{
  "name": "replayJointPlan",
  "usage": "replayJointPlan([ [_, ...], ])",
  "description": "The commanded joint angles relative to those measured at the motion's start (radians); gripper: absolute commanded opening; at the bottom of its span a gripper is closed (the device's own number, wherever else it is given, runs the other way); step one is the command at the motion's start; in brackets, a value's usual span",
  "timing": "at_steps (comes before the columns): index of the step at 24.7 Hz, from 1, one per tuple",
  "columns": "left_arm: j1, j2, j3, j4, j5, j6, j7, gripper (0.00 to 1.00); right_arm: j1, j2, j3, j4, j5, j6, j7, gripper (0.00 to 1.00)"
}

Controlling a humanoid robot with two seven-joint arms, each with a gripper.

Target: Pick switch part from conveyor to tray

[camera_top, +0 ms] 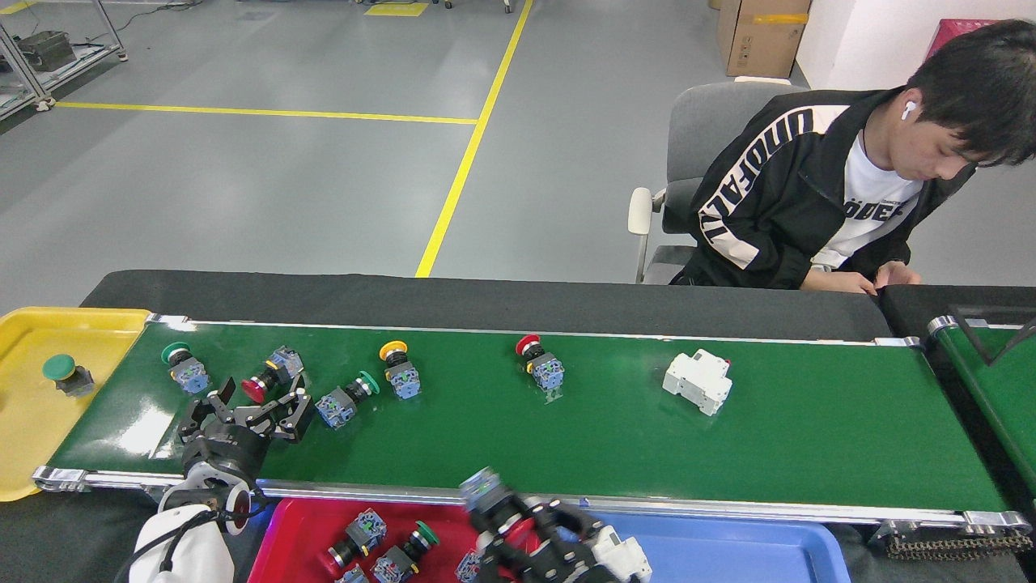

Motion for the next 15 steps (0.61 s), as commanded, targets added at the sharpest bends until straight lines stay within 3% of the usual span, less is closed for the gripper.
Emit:
replayJointPlan([
  [1, -0.061, 0.015, -0.016, 0.055, 0.000, 0.001, 0.018, 0.94, -0.022, 0.045, 0.071, 0.020, 0.013, 0.104, 0.000, 0.96],
  [3, -0.103, 0.041, -0.041, 0.131, 0.000, -0.008, 0.048, 0.73, -0.030, 0.042, 0.076, 0.023, 0.013, 0.115, 0.000, 0.96],
  [5, -0.141, 0.075, -0.069, 0.218, 0.009, -0.017, 0.068, 0.36, -0.037, 0.046, 0.060, 0.012, 0.012, 0.116, 0.000, 0.96],
  [7, -0.162, 0.092, -0.078, 0.262, 0.015, -0.025, 0.078, 0.19, -0.050, 0.048, 0.017, -0.015, 0.012, 0.118, 0.000, 0.96],
  [8, -0.164, 0.098, -0.081, 0.264, 0.018, -0.035, 0.092, 0.13, -0.051, 0.048, -0.026, -0.049, 0.010, 0.116, 0.000, 0.96],
  [11, -0.161, 0.115, -0.079, 0.262, 0.021, -0.072, 0.115, 0.09, -0.056, 0.051, -0.188, -0.127, 0.007, 0.115, 0.000, 0.96],
  [15, -0.112, 0.114, -0.078, 0.193, 0.076, -0.106, 0.121, 0.07, -0.102, 0.043, -0.440, -0.132, 0.001, 0.109, -0.003, 0.96],
])
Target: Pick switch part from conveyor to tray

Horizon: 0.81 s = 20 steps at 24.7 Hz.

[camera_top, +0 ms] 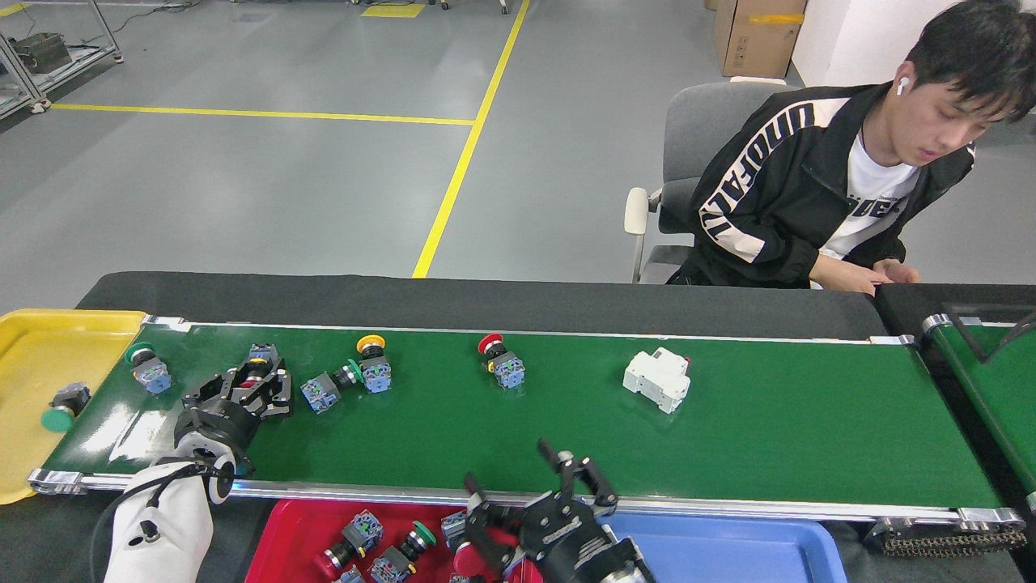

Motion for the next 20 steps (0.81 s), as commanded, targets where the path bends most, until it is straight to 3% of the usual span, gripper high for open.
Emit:
replayJointPlan([
  [1, 0.035, 0.009, 0.002, -0.107, 0.040, -0.046, 0.009, 0.07, -0.016, -0.008, -0.125, -0.011, -0.022, -0.015, -0.010, 0.97],
  [3, 0.164, 0.009, 0.011, -0.288, 0.064, -0.068, -0.004, 0.08, -0.012, -0.074, -0.242, -0.005, -0.100, -0.063, -0.013, 0.97],
  [5, 0.316, 0.007, 0.013, -0.504, 0.104, -0.072, -0.022, 0.08, 0.009, -0.182, -0.317, 0.012, -0.220, -0.176, -0.013, 0.97],
  [7, 0.530, 0.009, 0.001, -0.747, 0.172, -0.088, -0.028, 0.08, 0.078, -0.247, -0.387, 0.023, -0.317, -0.276, -0.016, 0.97],
  [10, 0.788, -0.006, -0.007, -1.012, 0.172, -0.117, -0.027, 0.09, 0.165, -0.253, -0.461, 0.022, -0.327, -0.328, -0.050, 0.97],
  [13, 0.909, 0.003, -0.108, -1.123, 0.109, -0.119, -0.004, 0.12, 0.202, -0.255, -0.487, 0.022, -0.326, -0.328, -0.062, 0.97],
  [15, 0.943, 0.009, -0.177, -1.152, 0.080, -0.120, 0.010, 0.29, 0.213, -0.256, -0.519, 0.023, -0.324, -0.328, -0.068, 0.97],
  [16, 0.951, 0.012, -0.206, -1.152, 0.075, -0.122, 0.016, 0.49, 0.218, -0.255, -0.532, 0.025, -0.324, -0.327, -0.071, 0.97],
  [18, 0.951, 0.018, -0.234, -1.152, 0.074, -0.120, 0.016, 1.00, 0.222, -0.255, -0.542, 0.026, -0.324, -0.322, -0.071, 0.97],
  [20, 0.951, 0.018, -0.236, -1.152, 0.075, -0.122, 0.016, 1.00, 0.224, -0.255, -0.544, 0.026, -0.323, -0.322, -0.071, 0.97],
])
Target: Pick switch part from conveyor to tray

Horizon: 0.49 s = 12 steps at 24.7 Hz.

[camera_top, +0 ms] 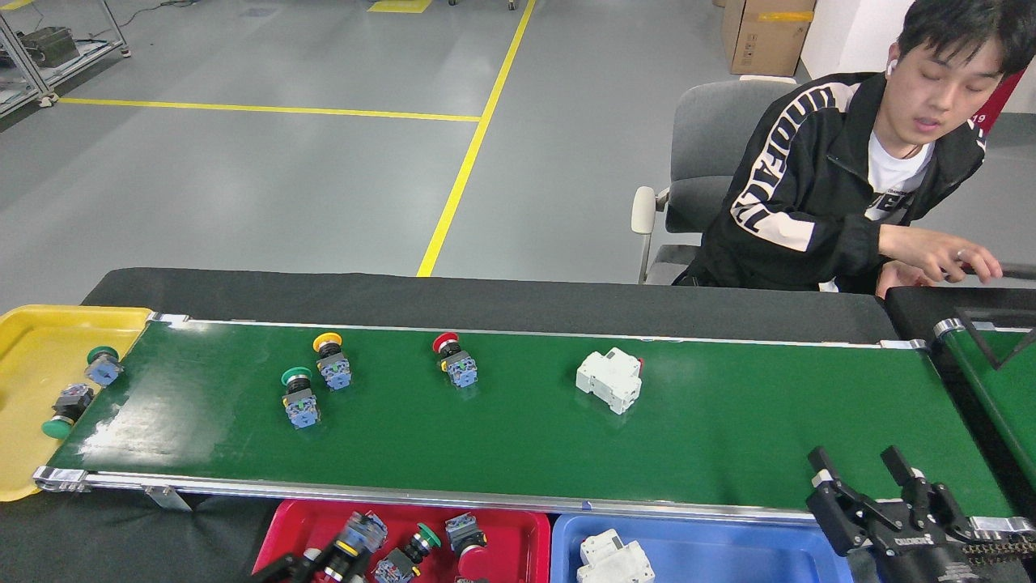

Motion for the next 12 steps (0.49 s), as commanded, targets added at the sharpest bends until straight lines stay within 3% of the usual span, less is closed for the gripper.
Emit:
replayJointPlan([
  [1, -0.002, 0.003, 0.000, -0.014, -0.001, -0.001, 0.013, 1.00, 0.000, -0.008, -0.007, -0.010, -0.001, -0.001, -0.009, 0.97],
  [4, -0.001, -0.017, 0.020, -0.014, -0.001, 0.016, 0.005, 1.00, 0.010, -0.008, -0.005, -0.013, 0.000, -0.007, -0.009, 0.97],
  [6, -0.001, -0.090, 0.096, -0.014, 0.002, 0.060, -0.018, 1.00, 0.021, -0.008, -0.005, -0.014, 0.000, -0.007, -0.010, 0.97],
  [8, 0.001, -0.204, 0.227, -0.014, 0.004, 0.109, -0.082, 1.00, 0.021, -0.008, -0.005, -0.016, 0.005, -0.007, -0.012, 0.97],
  [9, 0.002, -0.241, 0.286, -0.014, 0.005, 0.109, -0.099, 1.00, 0.023, -0.008, -0.005, -0.017, 0.016, -0.009, -0.013, 0.96],
  [12, 0.006, -0.253, 0.379, -0.012, 0.022, 0.109, -0.101, 1.00, 0.026, -0.008, -0.003, -0.023, 0.105, -0.009, -0.101, 0.96],
])
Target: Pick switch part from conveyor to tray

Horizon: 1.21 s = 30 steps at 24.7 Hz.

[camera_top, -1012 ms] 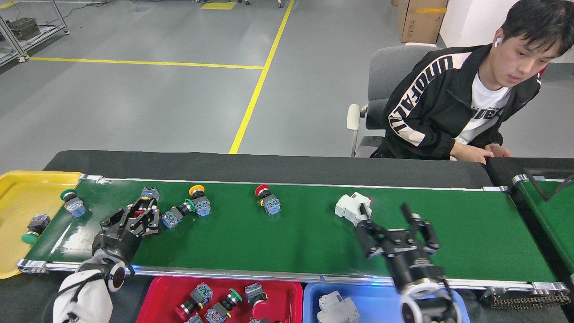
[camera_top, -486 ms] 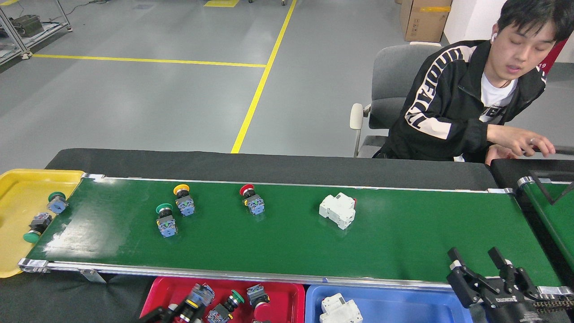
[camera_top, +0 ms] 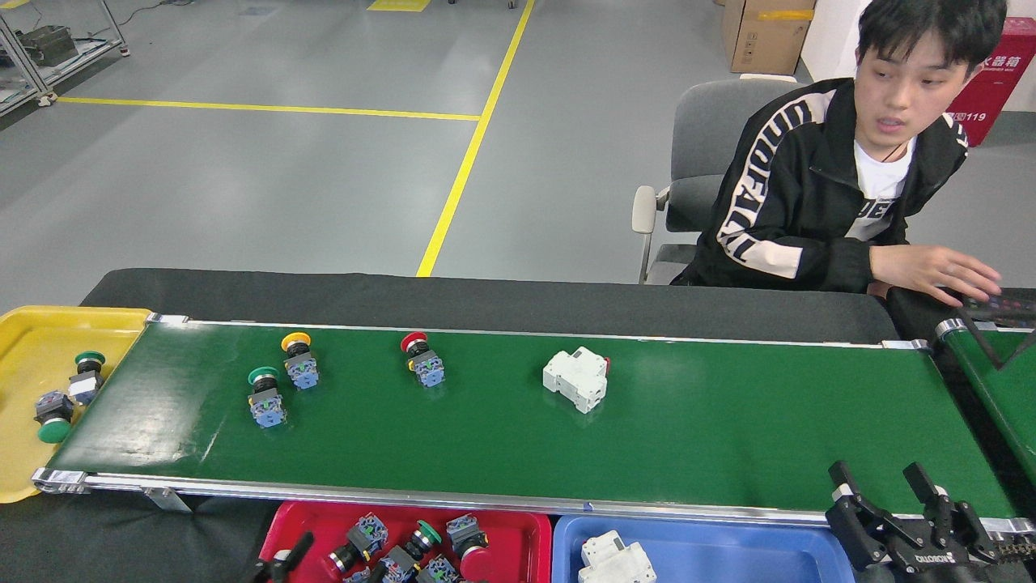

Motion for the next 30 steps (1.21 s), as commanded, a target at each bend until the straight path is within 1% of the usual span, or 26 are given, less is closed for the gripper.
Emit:
replayJointPlan([
  [1, -0.003, 0.001, 0.039, -0.010, 0.018, 0.010, -0.011, 1.00, 0.006, -0.008, -0.003, -0.018, 0.058, -0.005, -0.101, 0.96],
  [2, -0.012, 0.004, 0.042, -0.009, 0.026, 0.016, -0.011, 1.00, 0.015, -0.008, -0.003, -0.018, 0.087, -0.005, -0.135, 0.96],
  [4, -0.056, 0.004, 0.059, 0.002, 0.018, 0.027, -0.021, 1.00, 0.030, -0.010, 0.001, -0.018, 0.110, -0.005, -0.147, 0.96],
  [6, -0.171, 0.007, 0.059, 0.054, -0.006, 0.055, -0.038, 1.00, 0.035, -0.008, 0.004, -0.018, 0.113, -0.005, -0.149, 0.96],
  [7, -0.246, 0.012, 0.059, 0.116, -0.038, 0.079, -0.049, 1.00, 0.035, -0.002, 0.004, -0.018, 0.113, 0.000, -0.146, 0.96],
  [9, -0.374, 0.044, 0.059, 0.249, -0.093, 0.122, -0.050, 1.00, 0.024, 0.015, 0.004, -0.017, 0.111, 0.018, -0.127, 0.96],
  [11, -0.467, 0.082, 0.057, 0.357, -0.103, 0.147, -0.050, 1.00, 0.021, 0.029, 0.004, -0.017, 0.111, 0.029, -0.091, 0.96],
  [15, -0.633, 0.206, 0.042, 0.630, -0.103, 0.230, -0.031, 1.00, 0.001, 0.030, 0.015, -0.017, 0.111, 0.023, -0.080, 0.96],
  [16, -0.668, 0.225, 0.036, 0.686, -0.103, 0.237, -0.020, 1.00, -0.004, 0.030, 0.015, -0.017, 0.111, 0.025, -0.077, 0.96],
  [19, -0.805, 0.283, 0.020, 0.927, -0.103, 0.237, 0.011, 1.00, -0.017, 0.038, 0.017, -0.017, 0.111, 0.029, -0.074, 0.97],
  [20, -0.837, 0.308, 0.014, 0.999, -0.101, 0.228, 0.017, 0.96, -0.019, 0.041, 0.017, -0.017, 0.111, 0.031, -0.074, 0.97],
  [22, -0.859, 0.348, -0.010, 1.065, -0.094, 0.185, 0.028, 0.76, -0.021, 0.055, 0.018, -0.017, 0.111, 0.028, -0.074, 0.97],
  [23, -0.860, 0.357, -0.010, 1.067, -0.089, 0.153, 0.028, 0.67, -0.022, 0.059, 0.021, -0.017, 0.111, 0.029, -0.074, 0.97],
  [25, -0.863, 0.371, -0.009, 1.073, -0.069, 0.104, 0.028, 0.33, -0.030, 0.069, 0.033, -0.017, 0.111, 0.028, -0.074, 0.97],
  [27, -0.859, 0.378, -0.010, 1.073, -0.054, 0.092, 0.028, 0.13, -0.030, 0.070, 0.040, -0.017, 0.111, 0.025, -0.074, 0.97],
  [28, -0.855, 0.378, -0.012, 1.071, -0.048, 0.085, 0.028, 0.10, -0.030, 0.072, 0.040, -0.017, 0.111, 0.028, -0.074, 0.97],
  [30, -0.848, 0.375, -0.014, 1.068, -0.046, 0.075, 0.028, 0.07, -0.030, 0.075, 0.040, -0.012, 0.111, 0.031, -0.074, 0.97],
])
